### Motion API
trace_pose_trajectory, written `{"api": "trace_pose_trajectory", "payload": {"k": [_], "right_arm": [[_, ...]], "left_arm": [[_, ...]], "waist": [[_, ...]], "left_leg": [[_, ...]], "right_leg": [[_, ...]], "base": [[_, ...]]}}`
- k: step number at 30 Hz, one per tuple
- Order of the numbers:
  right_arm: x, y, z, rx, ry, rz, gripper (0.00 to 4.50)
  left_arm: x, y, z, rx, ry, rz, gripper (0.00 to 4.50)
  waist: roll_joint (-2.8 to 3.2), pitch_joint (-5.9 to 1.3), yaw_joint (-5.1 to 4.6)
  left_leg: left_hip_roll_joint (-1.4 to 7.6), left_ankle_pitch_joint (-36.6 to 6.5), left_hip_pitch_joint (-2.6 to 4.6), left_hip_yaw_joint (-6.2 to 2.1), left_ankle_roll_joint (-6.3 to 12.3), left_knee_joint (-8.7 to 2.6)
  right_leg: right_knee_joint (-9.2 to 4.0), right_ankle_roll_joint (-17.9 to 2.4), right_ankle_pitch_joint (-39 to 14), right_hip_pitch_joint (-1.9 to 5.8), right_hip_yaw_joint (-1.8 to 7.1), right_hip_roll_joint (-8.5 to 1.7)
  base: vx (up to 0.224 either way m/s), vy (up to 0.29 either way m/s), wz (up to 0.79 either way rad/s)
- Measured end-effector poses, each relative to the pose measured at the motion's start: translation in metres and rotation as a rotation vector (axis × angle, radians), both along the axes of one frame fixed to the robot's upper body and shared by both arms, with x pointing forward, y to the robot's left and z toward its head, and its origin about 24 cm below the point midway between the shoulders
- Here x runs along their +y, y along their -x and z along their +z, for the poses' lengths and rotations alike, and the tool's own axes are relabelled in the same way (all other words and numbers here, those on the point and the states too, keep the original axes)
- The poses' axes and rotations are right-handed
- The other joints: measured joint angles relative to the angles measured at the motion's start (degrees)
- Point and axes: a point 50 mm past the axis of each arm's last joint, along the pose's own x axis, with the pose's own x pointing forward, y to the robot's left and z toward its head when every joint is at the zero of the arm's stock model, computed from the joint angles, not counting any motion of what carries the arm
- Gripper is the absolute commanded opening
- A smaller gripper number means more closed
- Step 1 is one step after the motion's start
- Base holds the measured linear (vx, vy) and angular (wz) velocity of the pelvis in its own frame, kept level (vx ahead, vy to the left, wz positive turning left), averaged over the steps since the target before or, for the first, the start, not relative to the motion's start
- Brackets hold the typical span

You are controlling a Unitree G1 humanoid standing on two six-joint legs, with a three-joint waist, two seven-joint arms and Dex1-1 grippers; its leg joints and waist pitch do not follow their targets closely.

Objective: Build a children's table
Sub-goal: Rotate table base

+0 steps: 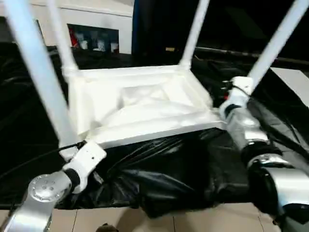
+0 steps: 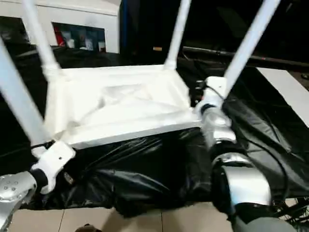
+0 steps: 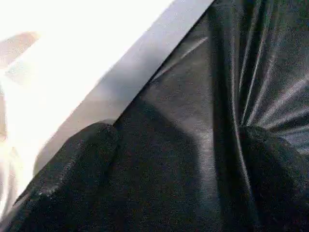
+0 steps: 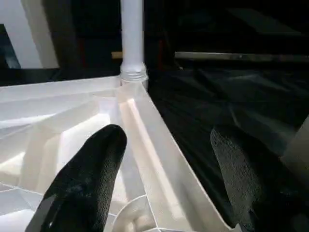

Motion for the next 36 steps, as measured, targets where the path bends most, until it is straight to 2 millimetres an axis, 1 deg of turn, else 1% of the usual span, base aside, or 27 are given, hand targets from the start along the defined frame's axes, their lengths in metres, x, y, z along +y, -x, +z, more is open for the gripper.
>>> {"api": "trace_pose_trajectory", "payload": {"k": [2, 4, 6, 7, 9, 11, 15, 17, 19, 22, 24, 27, 31, 33, 36], "right_arm": [[0.005, 0.0, 0.0, -0.004, 0.004, 0.082, 3.17], [0.013, 0.004, -0.005, -0.003, 0.029, 0.201, 3.17], [0.018, 0.01, -0.015, 0.016, 0.055, 0.291, 3.17], [0.022, 0.016, -0.023, 0.029, 0.062, 0.344, 3.17], [0.028, 0.023, -0.033, 0.049, 0.067, 0.385, 3.17], [0.03, 0.029, -0.043, 0.065, 0.072, 0.396, 3.17], [0.029, 0.034, -0.048, 0.069, 0.082, 0.388, 3.17], [0.026, 0.038, -0.051, 0.059, 0.079, 0.378, 3.17], [0.021, 0.046, -0.059, 0.081, 0.078, 0.368, 3.17], [0.012, 0.053, -0.068, 0.121, 0.091, 0.321, 3.17], [0.008, 0.053, -0.069, 0.133, 0.106, 0.285, 3.17], [0.0, 0.053, -0.07, 0.152, 0.118, 0.216, 3.17], [-0.003, 0.057, -0.076, 0.188, 0.127, 0.203, 3.17], [-0.005, 0.06, -0.08, 0.211, 0.13, 0.201, 3.17], [-0.004, 0.06, -0.081, 0.218, 0.132, 0.196, 3.17]], "left_arm": [[0.008, 0.002, 0.001, 0.008, 0.021, -0.013, 4.46], [0.022, 0.01, 0.003, 0.038, 0.057, -0.027, 4.46], [0.034, 0.015, 0.005, 0.062, 0.095, -0.011, 4.46], [0.043, 0.019, 0.01, 0.071, 0.132, -0.009, 4.46], [0.052, 0.024, 0.02, 0.078, 0.189, -0.001, 4.46], [0.059, 0.026, 0.036, 0.067, 0.266, 0.008, 4.46], [0.073, 0.029, 0.056, 0.046, 0.328, 0.023, 4.46], [0.088, 0.028, 0.064, 0.018, 0.34, 0.061, 4.46], [0.107, 0.028, 0.073, -0.029, 0.326, 0.129, 4.46], [0.12, 0.023, 0.079, -0.068, 0.303, 0.17, 4.46], [0.121, 0.017, 0.081, -0.097, 0.31, 0.174, 4.46], [0.11, 0.003, 0.085, -0.141, 0.337, 0.139, 4.46], [0.095, -0.014, 0.078, -0.172, 0.398, 0.109, 4.46], [0.09, -0.021, 0.076, -0.183, 0.432, 0.099, 4.46], [0.077, -0.033, 0.075, -0.208, 0.506, 0.072, 4.46]], "waist": [[0.0, 0.0, -0.64], [-0.01, -0.01, -1.33], [0.02, 0.01, -1.32], [0.01, 0.02, -1.24], [0.12, 0.09, -1.11], [0.24, 0.17, -0.85], [0.41, 0.28, -0.84], [0.39, 0.27, -0.91], [0.38, 0.26, -0.98], [0.39, 0.27, -0.98], [0.32, 0.22, -0.96], [0.28, 0.2, -0.85], [0.07, 0.05, -1.02], [0.04, 0.04, -1.08], [0.04, 0.03, -1.1]], "left_leg": [[0.0, 0.0, -0.05, -0.18, 0.0, 0.02], [-0.01, -0.01, -0.1, -0.49, -0.02, 0.05], [0.0, 0.0, -0.15, -0.67, -0.02, 0.08], [0.02, 0.0, -0.23, -0.69, -0.03, 0.08], [0.02, 0.04, -0.23, -0.68, -0.1, 0.08], [0.01, 0.05, -0.23, -0.64, -0.12, 0.11], [-0.01, 0.05, -0.08, -0.62, -0.13, 0.13], [0.0, 0.04, -0.03, -0.65, -0.13, 0.09], [0.01, 0.04, 0.02, -0.74, -0.14, 0.09], [-0.03, 0.04, 0.06, -0.73, -0.14, 0.11], [-0.02, 0.04, 0.08, -0.73, -0.14, 0.13], [-0.03, 0.04, 0.18, -0.74, -0.14, 0.14], [-0.02, 0.05, 0.24, -0.74, -0.14, 0.15], [-0.03, 0.05, 0.23, -0.74, -0.14, 0.16], [-0.02, 0.06, 0.21, -0.73, -0.15, 0.17]], "right_leg": [[0.01, -0.04, 0.03, -0.03, -0.07, 0.05], [-0.02, -0.07, 0.03, -0.04, -0.14, 0.18], [-0.05, -0.14, -0.01, -0.07, -0.13, 0.29], [-0.05, -0.2, -0.07, -0.14, -0.15, 0.32], [-0.04, -0.52, 0.06, -0.15, -0.12, 0.32], [-0.04, -0.57, 0.06, -0.13, -0.09, 0.3], [-0.04, -0.37, -0.06, -0.03, -0.04, 0.29], [-0.02, -0.34, -0.07, 0.0, -0.05, 0.32], [-0.03, -0.34, -0.07, 0.06, -0.05, 0.38], [-0.06, -0.34, -0.07, 0.13, 0.01, 0.37], [-0.05, -0.34, -0.07, 0.15, 0.01, 0.37], [-0.04, -0.34, -0.07, 0.27, 0.02, 0.37], [-0.04, -0.34, -0.07, 0.31, 0.02, 0.37], [-0.03, -0.34, -0.07, 0.3, 0.02, 0.37], [0.02, -0.39, -0.02, 0.28, 0.01, 0.37]], "base": [[0.0, 0.0, 0.0], [0.0, 0.0, 0.0], [0.0, 0.0, 0.0], [0.0, 0.0, 0.0], [0.0, 0.0, 0.0], [0.0, 0.0, 0.0], [0.0, 0.0, 0.0], [0.0, 0.0, 0.0], [0.0, 0.0, 0.0], [0.0, 0.0, 0.0], [0.0, 0.0, 0.0], [0.0, 0.0, 0.0], [0.0, 0.0, 0.0], [0.0, 0.0, 0.0], [0.0, 0.0, 0.0]]}}
